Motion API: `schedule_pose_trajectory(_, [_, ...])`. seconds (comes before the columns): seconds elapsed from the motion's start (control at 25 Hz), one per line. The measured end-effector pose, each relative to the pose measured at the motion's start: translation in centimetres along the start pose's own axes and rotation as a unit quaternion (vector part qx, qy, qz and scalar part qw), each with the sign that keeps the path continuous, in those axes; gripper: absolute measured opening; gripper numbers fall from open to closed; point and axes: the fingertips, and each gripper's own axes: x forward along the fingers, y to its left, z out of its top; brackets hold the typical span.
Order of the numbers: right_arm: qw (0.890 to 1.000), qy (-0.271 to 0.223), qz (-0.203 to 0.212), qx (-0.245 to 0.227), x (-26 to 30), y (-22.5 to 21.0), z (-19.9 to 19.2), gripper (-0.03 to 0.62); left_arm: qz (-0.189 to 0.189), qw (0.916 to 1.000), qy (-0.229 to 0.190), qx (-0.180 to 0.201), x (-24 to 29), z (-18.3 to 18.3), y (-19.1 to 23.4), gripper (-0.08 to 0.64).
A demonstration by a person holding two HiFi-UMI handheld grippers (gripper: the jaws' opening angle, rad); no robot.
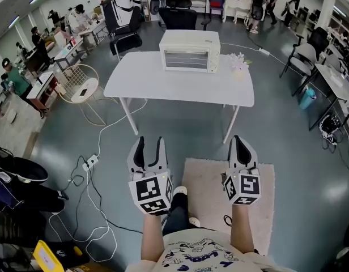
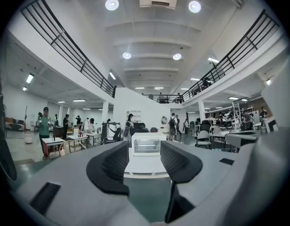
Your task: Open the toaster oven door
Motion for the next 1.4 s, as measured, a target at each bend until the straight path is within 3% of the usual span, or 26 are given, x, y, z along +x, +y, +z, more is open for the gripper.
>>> schedule_pose_trajectory(0.32, [1.000,0.000,-0.008,-0.013,6.5,-1.8,-0.5,-0.003,-0.003,0.9999,0.010,0.002,7.7,-1.0,0.6,0.212])
schedule_pose_trajectory(0.96, [0.999,-0.014,-0.029,-0.012,26.1,-1.9,0.8,-0.003,-0.031,0.9995,0.001,-0.001,27.5,1.6,5.4,0.212])
schedule_pose_trajectory(1.4, [0.999,0.001,-0.044,-0.005,32.4,-2.4,-1.0,-0.003,-0.043,0.9990,0.013,-0.001,34.7,0.4,7.0,0.212])
